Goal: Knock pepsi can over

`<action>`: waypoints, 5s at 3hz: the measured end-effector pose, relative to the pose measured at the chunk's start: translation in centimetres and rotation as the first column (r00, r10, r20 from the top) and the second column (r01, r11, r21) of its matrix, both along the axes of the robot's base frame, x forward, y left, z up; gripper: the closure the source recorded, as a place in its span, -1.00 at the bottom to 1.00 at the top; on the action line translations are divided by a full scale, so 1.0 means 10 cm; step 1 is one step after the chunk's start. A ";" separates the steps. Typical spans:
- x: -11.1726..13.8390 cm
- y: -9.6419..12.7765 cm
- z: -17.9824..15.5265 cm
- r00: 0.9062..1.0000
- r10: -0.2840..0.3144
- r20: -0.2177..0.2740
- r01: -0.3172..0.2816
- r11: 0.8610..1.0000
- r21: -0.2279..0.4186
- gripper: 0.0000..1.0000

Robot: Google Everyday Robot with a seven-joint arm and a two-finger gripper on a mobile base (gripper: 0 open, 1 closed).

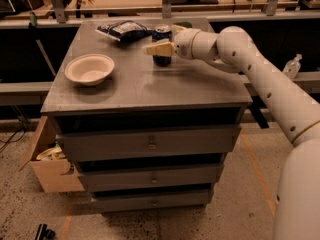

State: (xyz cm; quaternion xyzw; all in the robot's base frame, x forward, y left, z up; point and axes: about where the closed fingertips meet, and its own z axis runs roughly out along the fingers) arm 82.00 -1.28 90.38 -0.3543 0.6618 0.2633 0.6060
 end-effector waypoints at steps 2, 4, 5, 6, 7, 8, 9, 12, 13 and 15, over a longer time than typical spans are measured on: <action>0.01 0.17 0.03 0.999 0.038 0.011 -0.037 0.997 -0.061 0.27; -0.08 0.17 0.43 0.996 0.056 0.067 -0.019 0.888 -0.459 1.00; -0.11 0.00 0.41 0.995 0.094 0.041 -0.043 0.745 -0.666 1.00; -0.21 -0.14 0.23 0.991 0.127 -0.052 -0.120 0.610 -0.783 1.00; -0.39 -0.27 0.05 0.973 0.156 -0.172 -0.228 0.504 -0.833 1.00; -0.62 -0.30 -0.14 0.933 0.196 -0.302 -0.360 0.475 -0.803 0.63; -0.76 -0.25 -0.26 0.897 0.225 -0.381 -0.442 0.481 -0.757 0.17; -0.94 -0.17 -0.34 0.862 0.250 -0.441 -0.504 0.527 -0.685 -1.00; -0.97 -0.17 -0.33 0.862 0.248 -0.442 -0.501 0.544 -0.673 -1.00; -0.99 -0.29 -0.27 0.879 0.222 -0.422 -0.465 0.599 -0.652 -1.00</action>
Offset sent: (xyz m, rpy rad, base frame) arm -0.0026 0.0094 0.0030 -0.1374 -0.0073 0.0284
